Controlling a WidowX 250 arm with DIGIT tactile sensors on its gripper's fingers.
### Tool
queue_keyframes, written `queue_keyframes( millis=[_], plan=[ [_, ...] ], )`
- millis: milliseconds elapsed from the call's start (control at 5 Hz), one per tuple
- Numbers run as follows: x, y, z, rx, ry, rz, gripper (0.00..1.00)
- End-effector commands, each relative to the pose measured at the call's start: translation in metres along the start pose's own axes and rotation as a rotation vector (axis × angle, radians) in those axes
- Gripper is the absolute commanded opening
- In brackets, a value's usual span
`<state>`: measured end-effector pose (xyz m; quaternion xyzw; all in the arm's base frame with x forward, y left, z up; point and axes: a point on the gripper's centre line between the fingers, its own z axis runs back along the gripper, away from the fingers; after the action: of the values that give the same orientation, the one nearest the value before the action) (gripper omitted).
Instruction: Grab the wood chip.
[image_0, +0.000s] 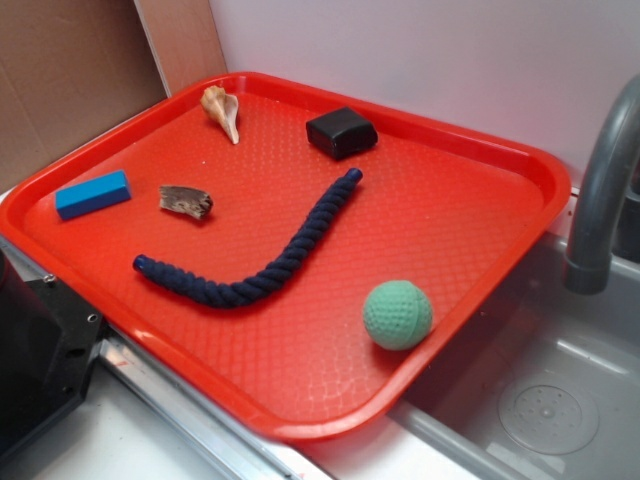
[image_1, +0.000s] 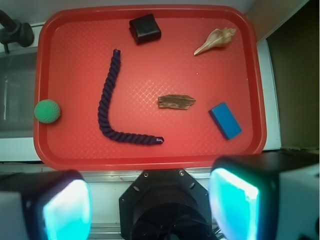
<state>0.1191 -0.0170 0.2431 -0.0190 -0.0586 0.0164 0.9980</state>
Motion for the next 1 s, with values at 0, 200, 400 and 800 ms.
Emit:
queue_keyframes(
  millis=[0, 200, 400, 800],
  plan=[
    [0.000, 0.000, 0.000, 0.000, 0.000, 0.000, 1.00],
    [0.000, 0.000, 0.000, 0.000, 0.000, 0.000, 1.00],
    [0.000, 0.000, 0.000, 0.000, 0.000, 0.000, 1.00],
    [0.071, -0.009, -0.011, -0.029, -0.012, -0.170, 1.00]
  ],
)
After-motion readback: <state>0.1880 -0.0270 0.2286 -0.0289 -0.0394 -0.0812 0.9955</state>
